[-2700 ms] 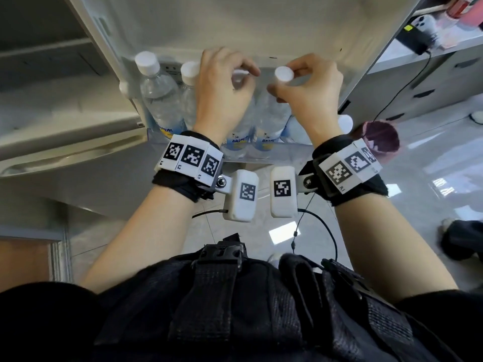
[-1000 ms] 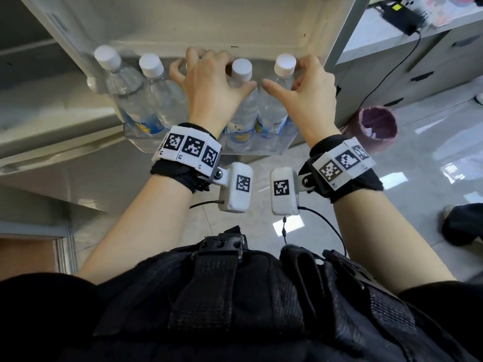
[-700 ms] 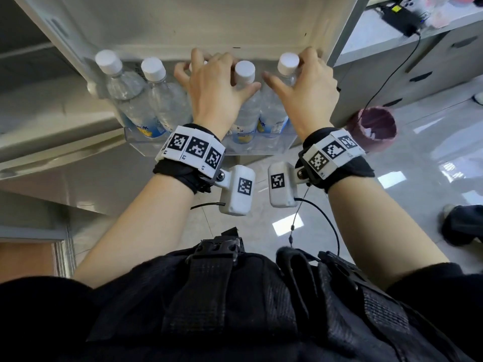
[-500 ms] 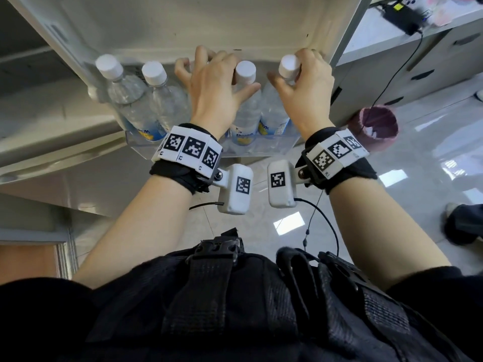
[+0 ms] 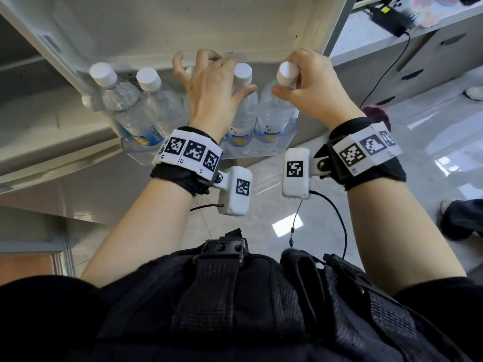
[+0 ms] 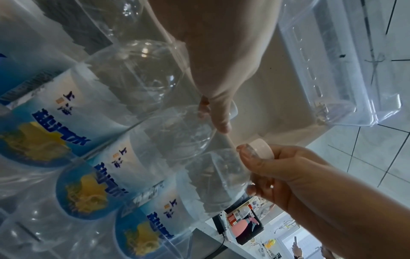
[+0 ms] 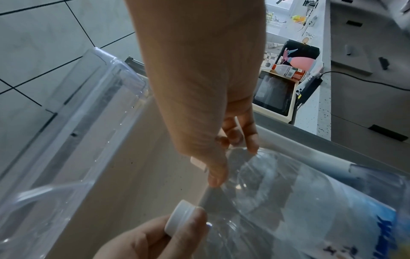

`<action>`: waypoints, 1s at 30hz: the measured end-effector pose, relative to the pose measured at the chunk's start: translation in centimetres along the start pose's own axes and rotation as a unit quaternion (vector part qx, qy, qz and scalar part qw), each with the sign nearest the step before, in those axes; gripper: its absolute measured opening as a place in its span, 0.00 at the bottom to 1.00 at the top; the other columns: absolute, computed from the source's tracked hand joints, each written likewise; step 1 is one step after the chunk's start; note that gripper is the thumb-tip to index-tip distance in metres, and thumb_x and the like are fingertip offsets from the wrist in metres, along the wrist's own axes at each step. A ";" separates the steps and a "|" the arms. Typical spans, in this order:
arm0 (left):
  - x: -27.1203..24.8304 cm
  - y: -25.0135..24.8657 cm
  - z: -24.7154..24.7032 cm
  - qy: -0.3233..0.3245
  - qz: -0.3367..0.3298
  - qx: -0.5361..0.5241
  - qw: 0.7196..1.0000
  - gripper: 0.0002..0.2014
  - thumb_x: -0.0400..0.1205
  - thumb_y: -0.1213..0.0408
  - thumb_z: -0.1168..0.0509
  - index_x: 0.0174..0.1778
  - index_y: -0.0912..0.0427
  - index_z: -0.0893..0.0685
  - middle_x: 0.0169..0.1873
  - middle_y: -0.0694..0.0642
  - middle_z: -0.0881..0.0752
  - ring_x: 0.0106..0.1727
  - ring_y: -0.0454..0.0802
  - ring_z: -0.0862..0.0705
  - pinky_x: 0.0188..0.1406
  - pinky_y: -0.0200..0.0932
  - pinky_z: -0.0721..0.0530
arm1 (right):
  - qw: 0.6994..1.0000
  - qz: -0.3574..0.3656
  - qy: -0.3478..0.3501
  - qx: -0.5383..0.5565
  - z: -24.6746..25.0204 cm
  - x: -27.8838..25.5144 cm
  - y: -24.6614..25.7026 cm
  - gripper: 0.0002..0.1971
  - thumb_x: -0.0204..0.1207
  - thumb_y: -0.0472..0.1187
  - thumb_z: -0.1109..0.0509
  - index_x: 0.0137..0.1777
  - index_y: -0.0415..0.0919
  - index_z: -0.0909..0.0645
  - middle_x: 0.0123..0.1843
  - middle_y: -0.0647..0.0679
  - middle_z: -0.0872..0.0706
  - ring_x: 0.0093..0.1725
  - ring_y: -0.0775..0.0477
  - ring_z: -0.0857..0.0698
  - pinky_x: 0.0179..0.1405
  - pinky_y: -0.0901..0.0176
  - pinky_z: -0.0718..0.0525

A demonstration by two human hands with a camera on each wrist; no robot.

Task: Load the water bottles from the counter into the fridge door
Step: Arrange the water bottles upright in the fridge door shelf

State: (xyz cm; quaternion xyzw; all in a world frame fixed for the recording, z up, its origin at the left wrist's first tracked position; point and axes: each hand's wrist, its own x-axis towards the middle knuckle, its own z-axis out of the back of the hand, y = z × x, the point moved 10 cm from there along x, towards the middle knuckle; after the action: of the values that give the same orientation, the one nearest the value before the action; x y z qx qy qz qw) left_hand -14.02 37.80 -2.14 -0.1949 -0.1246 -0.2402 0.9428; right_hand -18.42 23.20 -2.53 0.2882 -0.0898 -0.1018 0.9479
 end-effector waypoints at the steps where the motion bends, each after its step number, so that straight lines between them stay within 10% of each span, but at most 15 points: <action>1: 0.0 0.0 0.0 -0.003 0.001 0.000 1.000 0.20 0.78 0.42 0.37 0.55 0.54 0.18 0.52 0.53 0.14 0.68 0.53 0.28 0.75 0.65 0.50 | 1.000 0.000 0.001 0.000 0.0 0.0 0.0 0.20 0.72 0.43 0.26 0.59 0.32 0.24 0.59 0.35 0.20 0.53 0.41 0.24 0.49 0.58 0.32; 9: -1.3 0.4 0.5 -0.043 0.035 -0.032 0.998 0.21 0.77 0.41 0.36 0.55 0.54 0.17 0.47 0.54 0.15 0.65 0.53 0.27 0.72 0.60 0.46 | 0.999 -0.014 0.021 0.029 -1.2 0.0 -0.5 0.20 0.74 0.41 0.28 0.62 0.32 0.25 0.59 0.37 0.21 0.54 0.50 0.29 0.43 0.67 0.37; 18: -3.0 1.6 2.0 -0.024 0.051 -0.079 0.995 0.23 0.77 0.42 0.36 0.64 0.50 0.20 0.68 0.57 0.25 0.74 0.54 0.34 0.72 0.53 0.46 | 0.997 -0.025 -0.018 0.069 -1.1 -1.7 -0.2 0.22 0.74 0.38 0.29 0.67 0.39 0.28 0.65 0.39 0.24 0.50 0.51 0.26 0.53 0.64 0.29; 24: -6.5 6.0 6.0 -0.176 0.102 -0.136 0.970 0.15 0.80 0.58 0.40 0.61 0.58 0.19 0.58 0.57 0.15 0.65 0.58 0.24 0.66 0.47 0.29 | 0.982 -0.027 -0.135 0.129 -0.4 -4.3 0.6 0.22 0.69 0.44 0.30 0.63 0.39 0.25 0.45 0.48 0.23 0.40 0.55 0.25 0.44 0.67 0.27; 30: -7.8 10.6 7.0 -0.181 0.137 -0.137 0.964 0.14 0.78 0.63 0.38 0.59 0.58 0.19 0.59 0.56 0.16 0.63 0.55 0.22 0.61 0.32 0.34 | 0.973 0.058 -0.150 0.166 -1.8 -5.7 6.3 0.14 0.69 0.38 0.33 0.55 0.37 0.19 0.41 0.49 0.21 0.41 0.56 0.24 0.41 0.78 0.30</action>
State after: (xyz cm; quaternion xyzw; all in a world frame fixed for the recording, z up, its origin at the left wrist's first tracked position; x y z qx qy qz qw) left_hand -16.33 52.54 -1.68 -0.3777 -0.2314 -0.0842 0.8926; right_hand -22.59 30.70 -1.05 0.4169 -0.2630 -0.0722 0.8671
